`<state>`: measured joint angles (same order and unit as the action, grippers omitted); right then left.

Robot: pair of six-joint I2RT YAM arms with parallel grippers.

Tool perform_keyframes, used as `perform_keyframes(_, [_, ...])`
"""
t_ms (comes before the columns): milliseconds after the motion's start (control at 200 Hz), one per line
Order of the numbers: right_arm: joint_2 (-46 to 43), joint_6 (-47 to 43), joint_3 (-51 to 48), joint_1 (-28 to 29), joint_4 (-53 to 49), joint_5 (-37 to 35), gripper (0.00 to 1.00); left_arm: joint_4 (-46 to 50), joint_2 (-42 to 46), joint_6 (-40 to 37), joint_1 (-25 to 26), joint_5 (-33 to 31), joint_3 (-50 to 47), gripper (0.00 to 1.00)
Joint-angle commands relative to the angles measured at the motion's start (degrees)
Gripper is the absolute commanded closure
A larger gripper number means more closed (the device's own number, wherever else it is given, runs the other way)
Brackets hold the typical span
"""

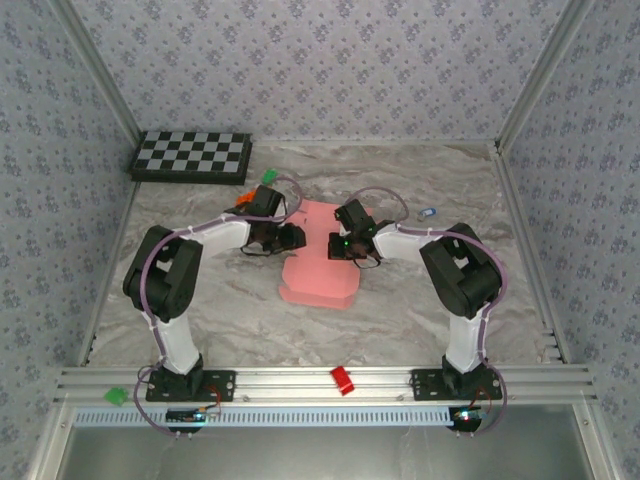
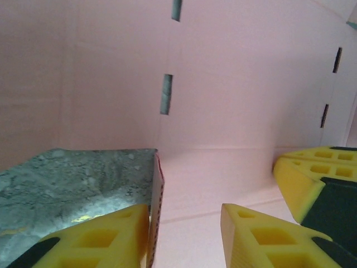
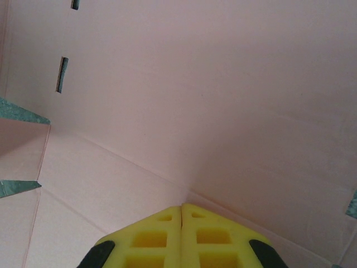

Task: Fold the paper box

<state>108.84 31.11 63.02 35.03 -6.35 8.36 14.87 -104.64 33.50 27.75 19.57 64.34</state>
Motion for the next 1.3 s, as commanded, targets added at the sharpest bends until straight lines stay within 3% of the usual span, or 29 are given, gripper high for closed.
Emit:
perform_keyframes(0, [1.8,0.8,-2.6,0.2,-7.8,-1.9,1.0,-0.1,0.0,-1.1,0.7,1.3,2.5,0.62])
perform_keyframes(580, [1.1,1.2,-3.7,0.2,-7.0,-2.1,1.0,1.1,-3.4,-1.9,2.4,1.5,4.8,0.61])
perform_keyframes(1020, [-5.5,1.6,-2.4,0.0,-6.5,-2.7,1.0,3.1,10.1,-4.5,2.8,-9.4,-0.7,0.58])
perform_keyframes(1109, [-5.8,0.8,-0.7,-0.3,-7.6,-2.7,1.0,4.5,10.4,-4.3,3.5,-9.0,-0.3,0.66])
perform_keyframes(1294, [-3.0,-2.1,3.7,-3.0,-9.2,-1.5,1.0,2.1,8.8,-1.8,7.1,-8.1,-1.1,0.99])
